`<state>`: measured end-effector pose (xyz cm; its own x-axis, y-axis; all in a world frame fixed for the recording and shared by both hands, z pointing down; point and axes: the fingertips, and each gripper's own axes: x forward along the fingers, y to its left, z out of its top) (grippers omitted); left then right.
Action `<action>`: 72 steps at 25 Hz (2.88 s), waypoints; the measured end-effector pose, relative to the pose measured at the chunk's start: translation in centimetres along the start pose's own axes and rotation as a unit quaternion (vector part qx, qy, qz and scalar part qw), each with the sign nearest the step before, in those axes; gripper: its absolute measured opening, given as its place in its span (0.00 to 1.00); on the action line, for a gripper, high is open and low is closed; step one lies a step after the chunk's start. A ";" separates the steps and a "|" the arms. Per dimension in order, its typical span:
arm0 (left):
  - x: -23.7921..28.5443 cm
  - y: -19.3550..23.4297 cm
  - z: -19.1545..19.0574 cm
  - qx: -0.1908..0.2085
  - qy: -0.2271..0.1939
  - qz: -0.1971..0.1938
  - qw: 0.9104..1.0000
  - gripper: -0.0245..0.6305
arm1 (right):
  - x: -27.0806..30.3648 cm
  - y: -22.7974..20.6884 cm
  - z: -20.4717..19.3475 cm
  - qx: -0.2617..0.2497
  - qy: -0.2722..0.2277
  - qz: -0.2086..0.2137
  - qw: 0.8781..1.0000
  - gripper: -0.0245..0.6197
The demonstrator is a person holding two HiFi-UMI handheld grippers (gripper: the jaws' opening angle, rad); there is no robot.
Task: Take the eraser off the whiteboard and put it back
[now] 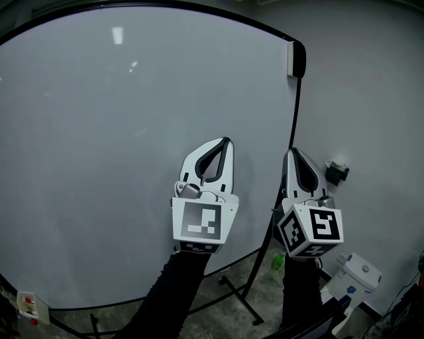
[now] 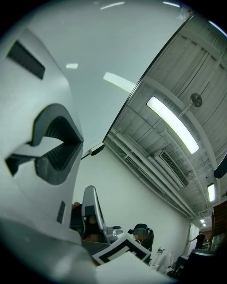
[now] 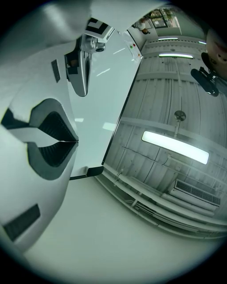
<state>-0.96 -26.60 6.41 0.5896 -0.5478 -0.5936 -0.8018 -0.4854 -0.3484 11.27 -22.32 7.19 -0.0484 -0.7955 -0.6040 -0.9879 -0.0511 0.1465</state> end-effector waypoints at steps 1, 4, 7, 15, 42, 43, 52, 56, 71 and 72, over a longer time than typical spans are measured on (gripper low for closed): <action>0.1 0.1 0.0 0.001 -0.001 0.002 1.000 0.05 | 0.3 0.0 0.0 0.000 -0.001 0.002 1.000 0.05; 0.4 0.2 -0.1 0.015 0.004 0.006 1.000 0.05 | 1.2 -0.5 -0.2 0.003 -0.007 0.010 1.000 0.05; 1.2 0.3 0.1 0.024 0.003 0.013 1.000 0.05 | 2.3 -1.5 -0.1 0.007 -0.014 0.016 1.000 0.05; 3.0 0.4 1.4 0.037 -0.016 0.046 0.998 0.05 | 5.9 -4.6 0.1 0.022 -0.032 0.031 0.999 0.12; 4.1 2.0 1.1 0.114 0.007 0.139 0.984 0.05 | 21.7 -14.9 -0.3 0.097 -0.039 0.066 0.992 0.49; 4.0 2.1 1.1 0.117 0.008 0.141 0.983 0.05 | 22.1 -14.9 -0.3 0.097 -0.037 0.067 0.992 0.49; 4.2 2.1 0.7 0.121 0.014 0.141 0.982 0.05 | 24.3 -15.0 1.6 0.103 -0.052 0.077 0.990 0.49; 4.5 1.9 0.8 0.120 0.010 0.134 0.984 0.05 | 25.0 -14.8 2.0 0.092 -0.056 0.085 0.991 0.49; 3.4 2.5 0.8 0.117 0.018 0.139 0.983 0.05 | 25.4 -14.9 1.7 0.125 -0.050 0.078 0.988 0.48; 3.3 2.6 0.9 0.117 0.018 0.140 0.983 0.05 | 25.4 -14.9 1.6 0.127 -0.049 0.076 0.988 0.47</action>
<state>-1.16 -29.06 2.94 0.3418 -0.6630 -0.6660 -0.9314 -0.1446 -0.3341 24.54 -40.74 -11.61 -0.2013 -0.7190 -0.6652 -0.9726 0.2275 0.0485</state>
